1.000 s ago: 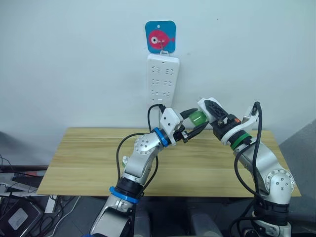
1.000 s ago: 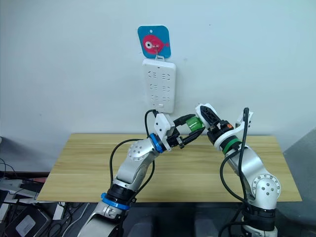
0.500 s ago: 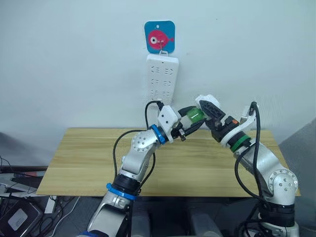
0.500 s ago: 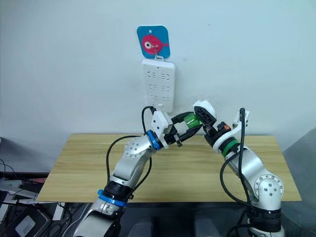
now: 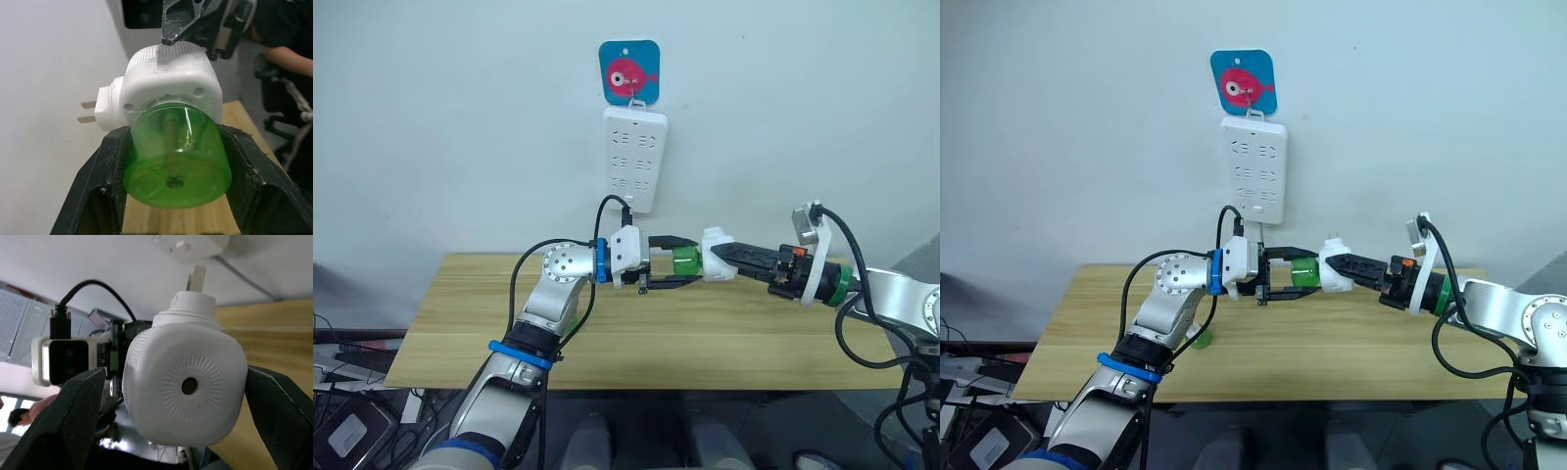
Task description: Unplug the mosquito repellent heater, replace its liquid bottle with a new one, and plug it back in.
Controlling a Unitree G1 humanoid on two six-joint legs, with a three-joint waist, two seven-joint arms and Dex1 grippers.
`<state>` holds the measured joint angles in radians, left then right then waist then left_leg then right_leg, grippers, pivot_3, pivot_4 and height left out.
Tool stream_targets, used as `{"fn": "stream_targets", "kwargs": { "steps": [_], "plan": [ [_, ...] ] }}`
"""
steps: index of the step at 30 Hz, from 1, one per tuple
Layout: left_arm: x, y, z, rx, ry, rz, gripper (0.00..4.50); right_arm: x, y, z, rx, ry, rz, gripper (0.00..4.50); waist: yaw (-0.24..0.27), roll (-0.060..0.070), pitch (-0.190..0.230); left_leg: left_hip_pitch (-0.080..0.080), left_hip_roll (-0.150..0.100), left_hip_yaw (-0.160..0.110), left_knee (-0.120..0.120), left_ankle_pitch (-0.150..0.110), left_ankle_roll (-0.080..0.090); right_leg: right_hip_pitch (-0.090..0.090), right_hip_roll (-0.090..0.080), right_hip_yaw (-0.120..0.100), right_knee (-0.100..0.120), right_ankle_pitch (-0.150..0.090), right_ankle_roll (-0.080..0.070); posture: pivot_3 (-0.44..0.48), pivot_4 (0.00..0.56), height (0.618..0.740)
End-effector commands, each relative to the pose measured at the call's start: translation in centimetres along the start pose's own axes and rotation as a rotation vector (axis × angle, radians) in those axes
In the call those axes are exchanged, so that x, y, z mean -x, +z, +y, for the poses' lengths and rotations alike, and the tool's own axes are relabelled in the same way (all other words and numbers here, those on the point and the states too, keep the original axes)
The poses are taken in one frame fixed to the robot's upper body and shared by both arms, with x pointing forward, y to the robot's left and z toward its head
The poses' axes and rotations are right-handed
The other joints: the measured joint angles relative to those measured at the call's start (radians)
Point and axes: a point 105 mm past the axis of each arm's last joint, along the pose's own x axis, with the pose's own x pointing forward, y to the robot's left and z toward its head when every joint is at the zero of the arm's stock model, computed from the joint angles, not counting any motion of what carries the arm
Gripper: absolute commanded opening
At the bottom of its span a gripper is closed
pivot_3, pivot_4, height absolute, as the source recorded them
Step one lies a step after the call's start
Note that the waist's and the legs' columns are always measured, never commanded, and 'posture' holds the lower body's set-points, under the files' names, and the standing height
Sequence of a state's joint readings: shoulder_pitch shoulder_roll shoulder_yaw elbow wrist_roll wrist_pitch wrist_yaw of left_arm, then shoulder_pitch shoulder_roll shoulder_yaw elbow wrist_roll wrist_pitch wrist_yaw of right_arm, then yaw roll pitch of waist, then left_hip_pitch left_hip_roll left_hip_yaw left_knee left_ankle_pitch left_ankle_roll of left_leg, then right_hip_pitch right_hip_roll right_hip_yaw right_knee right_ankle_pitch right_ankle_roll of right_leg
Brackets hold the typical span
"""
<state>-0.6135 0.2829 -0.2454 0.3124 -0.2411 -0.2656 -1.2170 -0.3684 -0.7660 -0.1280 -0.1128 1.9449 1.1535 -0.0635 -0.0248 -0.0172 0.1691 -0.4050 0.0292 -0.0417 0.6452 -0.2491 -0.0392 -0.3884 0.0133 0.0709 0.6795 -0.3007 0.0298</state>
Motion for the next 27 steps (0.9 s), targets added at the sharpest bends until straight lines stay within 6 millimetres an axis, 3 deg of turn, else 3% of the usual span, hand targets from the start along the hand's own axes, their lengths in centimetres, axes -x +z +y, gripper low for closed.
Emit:
{"fn": "stream_targets", "kwargs": {
  "steps": [1, 7, 10, 13, 19, 23, 27],
  "plan": [
    [-0.8, 1.2, -0.2, -0.038, -0.041, -0.049, 2.26, 0.0, 0.2, 2.2, 0.035, 0.126, 0.035, 4.45, 0.001, -0.001, 0.001, 0.0, 0.0, 0.0, 0.0, 0.0, 0.0, 0.0, 0.0, 0.0, 0.0, 0.0, 0.0, 0.061, 0.167, 0.74],
    [-0.8, 1.3, -0.8, -0.039, -0.067, -0.059, 2.26, 0.2, -0.2, 2.6, 0.044, 0.158, 0.091, 4.45, 0.002, -0.002, 0.002, -0.001, 0.0, -0.001, 0.0, 0.0, 0.0, 0.0, 0.0, -0.001, 0.0, 0.0, 0.0, 0.063, 0.163, 0.74],
    [-0.9, 1.2, -1.0, -0.041, -0.072, -0.062, 2.26, 0.2, -0.6, 2.8, 0.049, 0.167, 0.108, 3.93, 0.003, -0.002, 0.002, -0.001, 0.0, -0.001, 0.0, 0.0, 0.0, 0.0, 0.0, -0.001, 0.0, 0.0, 0.0, 0.063, 0.163, 0.74],
    [-1.0, 1.3, -1.0, -0.044, -0.074, -0.066, 2.26, 0.2, -0.4, 2.9, 0.047, 0.179, 0.093, 3.11, 0.003, -0.002, 0.002, -0.001, 0.0, -0.001, 0.0, 0.0, 0.0, 0.0, 0.0, -0.001, 0.0, 0.0, 0.0, 0.063, 0.163, 0.74],
    [-1.1, 1.5, -0.7, -0.007, -0.057, -0.08, 2.26, 0.6, -0.3, 3.0, 0.059, 0.178, 0.098, 3.11, 0.006, -0.002, 0.002, -0.001, 0.0, -0.002, 0.001, 0.0, 0.0, 0.0, 0.0, -0.001, 0.0, 0.0, 0.0, 0.063, 0.163, 0.74],
    [-1.2, 1.9, -0.2, 0.351, -0.041, -0.082, 2.26, 0.9, -0.9, 3.4, 0.125, 0.156, 0.152, 3.11, 0.008, -0.001, 0.002, -0.002, 0.0, -0.003, 0.001, 0.0, 0.0, 0.0, 0.0, -0.002, 0.0, 0.0, 0.0, 0.052, 0.165, 0.74],
    [0.2, 2.2, -1.4, 1.011, -0.188, -0.018, 2.26, 1.1, -1.6, 3.1, 0.223, 0.123, 0.217, 3.11, -0.002, -0.003, 0.009, -0.002, 0.001, -0.007, 0.001, 0.0, 0.0, -0.001, 0.001, -0.005, 0.0, 0.0, 0.001, 0.055, 0.17, 0.74]
  ]
}}
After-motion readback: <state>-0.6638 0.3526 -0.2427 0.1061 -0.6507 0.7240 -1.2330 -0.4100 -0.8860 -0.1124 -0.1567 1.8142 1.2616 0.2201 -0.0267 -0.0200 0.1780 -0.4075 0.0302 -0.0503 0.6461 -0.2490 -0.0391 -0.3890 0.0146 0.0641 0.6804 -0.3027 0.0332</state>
